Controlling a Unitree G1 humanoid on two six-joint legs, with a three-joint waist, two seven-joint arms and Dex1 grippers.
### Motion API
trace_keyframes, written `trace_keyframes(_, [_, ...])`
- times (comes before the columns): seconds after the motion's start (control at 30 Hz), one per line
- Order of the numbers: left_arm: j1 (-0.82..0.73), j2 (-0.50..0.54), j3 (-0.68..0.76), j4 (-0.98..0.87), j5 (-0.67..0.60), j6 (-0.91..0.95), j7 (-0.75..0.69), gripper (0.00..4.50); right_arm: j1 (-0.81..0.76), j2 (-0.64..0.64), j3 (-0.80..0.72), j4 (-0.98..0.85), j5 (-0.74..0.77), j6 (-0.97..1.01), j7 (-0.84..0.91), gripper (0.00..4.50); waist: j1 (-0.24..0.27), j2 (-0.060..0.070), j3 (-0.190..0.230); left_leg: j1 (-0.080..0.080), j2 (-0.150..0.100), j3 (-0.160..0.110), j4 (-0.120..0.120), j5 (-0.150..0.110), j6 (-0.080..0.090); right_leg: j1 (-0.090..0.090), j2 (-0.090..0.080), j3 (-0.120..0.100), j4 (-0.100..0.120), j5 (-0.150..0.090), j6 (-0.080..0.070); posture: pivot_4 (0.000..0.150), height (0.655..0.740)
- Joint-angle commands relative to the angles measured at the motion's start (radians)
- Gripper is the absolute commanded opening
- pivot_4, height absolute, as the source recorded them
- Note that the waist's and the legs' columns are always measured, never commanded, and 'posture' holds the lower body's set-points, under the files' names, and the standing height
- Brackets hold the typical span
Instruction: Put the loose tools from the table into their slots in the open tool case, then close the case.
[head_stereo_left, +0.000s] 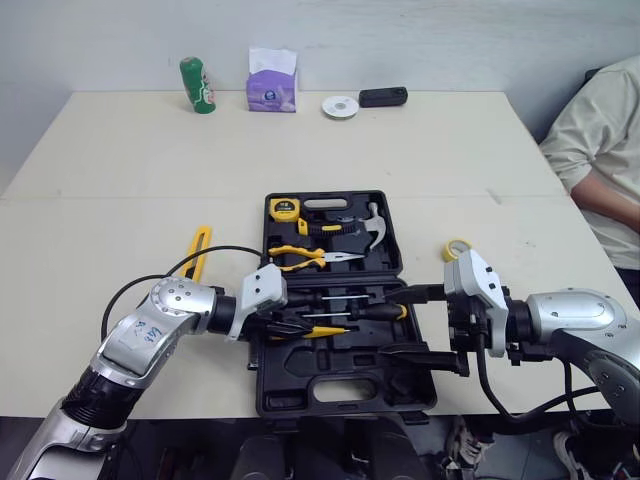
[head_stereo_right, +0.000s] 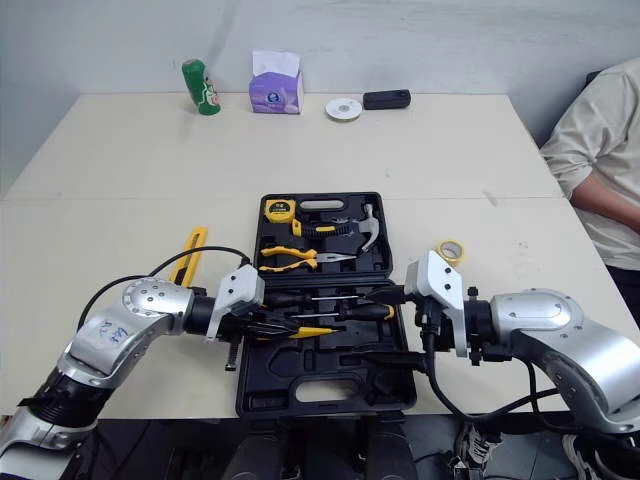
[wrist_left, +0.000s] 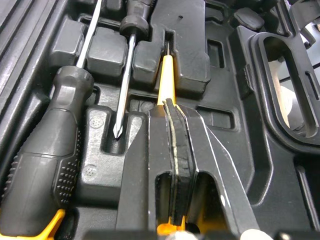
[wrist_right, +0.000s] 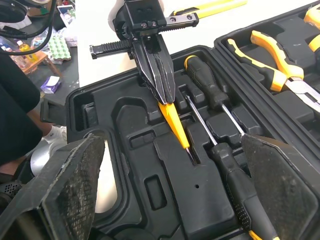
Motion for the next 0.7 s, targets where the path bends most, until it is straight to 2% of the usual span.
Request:
trace_keyframes(0.03, [0.021,0.022,-0.037,-0.001,0.047,-0.008,-0.001,0.04,-0.003,0.004,-0.019,-0.029,0.005,-0.025,0.001,4.5,0.0,0.0,0.0,0.0,0.0,0.0,0.0,0.0,0.0,0.0,0.0,0.0,0.0,0.0,0.0,0.15,0.7278])
trace_keyframes(0.47, [0.036,0.03,-0.013,-0.07,-0.033,0.075,-0.03,0.04,0.008,0.001,-0.019,-0.029,0.003,-0.034,0.002,4.5,-0.001,0.0,0.0,0.0,0.0,0.0,0.0,0.0,0.0,0.0,0.0,0.0,0.0,0.0,0.0,0.15,0.7278])
trace_keyframes(0.7, [-0.022,0.02,0.094,-0.098,-0.164,0.201,-0.006,0.04,0.012,-0.002,-0.021,-0.028,0.002,-0.034,0.003,4.5,0.0,0.0,0.0,0.0,0.0,0.0,0.0,0.0,0.0,0.0,0.0,0.0,0.0,0.0,0.0,0.15,0.7278])
